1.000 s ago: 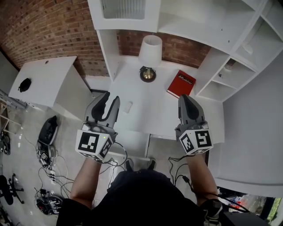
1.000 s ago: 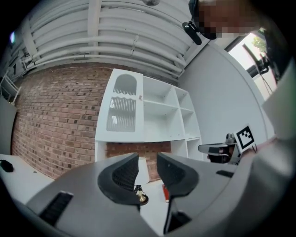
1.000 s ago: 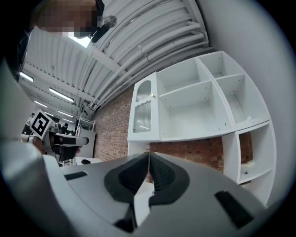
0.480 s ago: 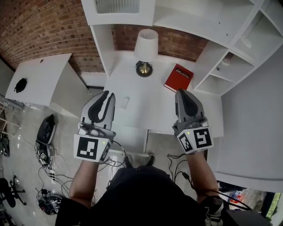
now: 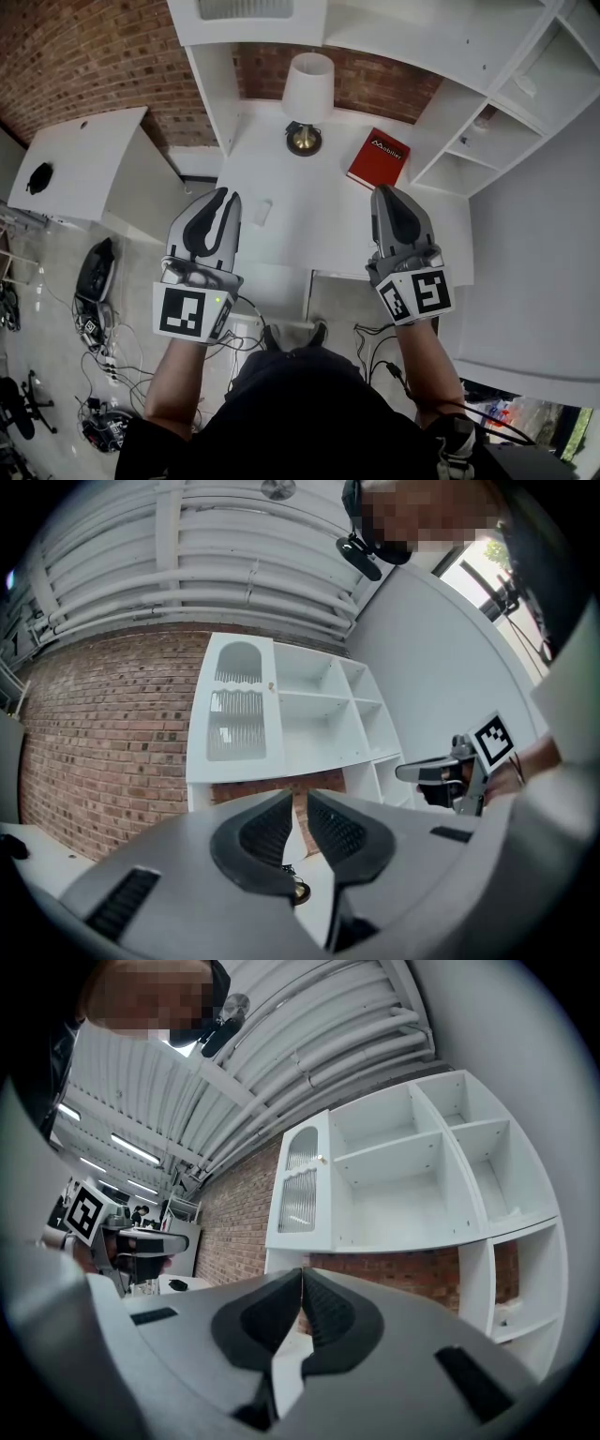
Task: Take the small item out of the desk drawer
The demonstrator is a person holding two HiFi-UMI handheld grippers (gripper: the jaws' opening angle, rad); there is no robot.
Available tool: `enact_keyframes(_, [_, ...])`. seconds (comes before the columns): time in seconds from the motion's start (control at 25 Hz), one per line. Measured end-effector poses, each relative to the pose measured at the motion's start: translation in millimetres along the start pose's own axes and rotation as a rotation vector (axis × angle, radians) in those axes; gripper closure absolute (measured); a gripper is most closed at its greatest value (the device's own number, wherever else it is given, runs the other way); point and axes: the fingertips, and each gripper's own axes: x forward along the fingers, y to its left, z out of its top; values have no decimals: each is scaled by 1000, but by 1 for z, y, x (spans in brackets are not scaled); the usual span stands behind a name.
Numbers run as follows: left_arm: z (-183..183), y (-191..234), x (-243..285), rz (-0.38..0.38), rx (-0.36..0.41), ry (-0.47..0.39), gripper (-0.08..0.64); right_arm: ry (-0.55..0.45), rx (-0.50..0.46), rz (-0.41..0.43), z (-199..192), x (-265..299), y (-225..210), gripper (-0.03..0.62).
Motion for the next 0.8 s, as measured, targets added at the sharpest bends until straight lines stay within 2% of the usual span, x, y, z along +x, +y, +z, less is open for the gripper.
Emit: enact_keyframes(0.8, [-7, 0, 4, 3, -7, 11, 509, 0, 4, 12, -3, 1, -2, 592])
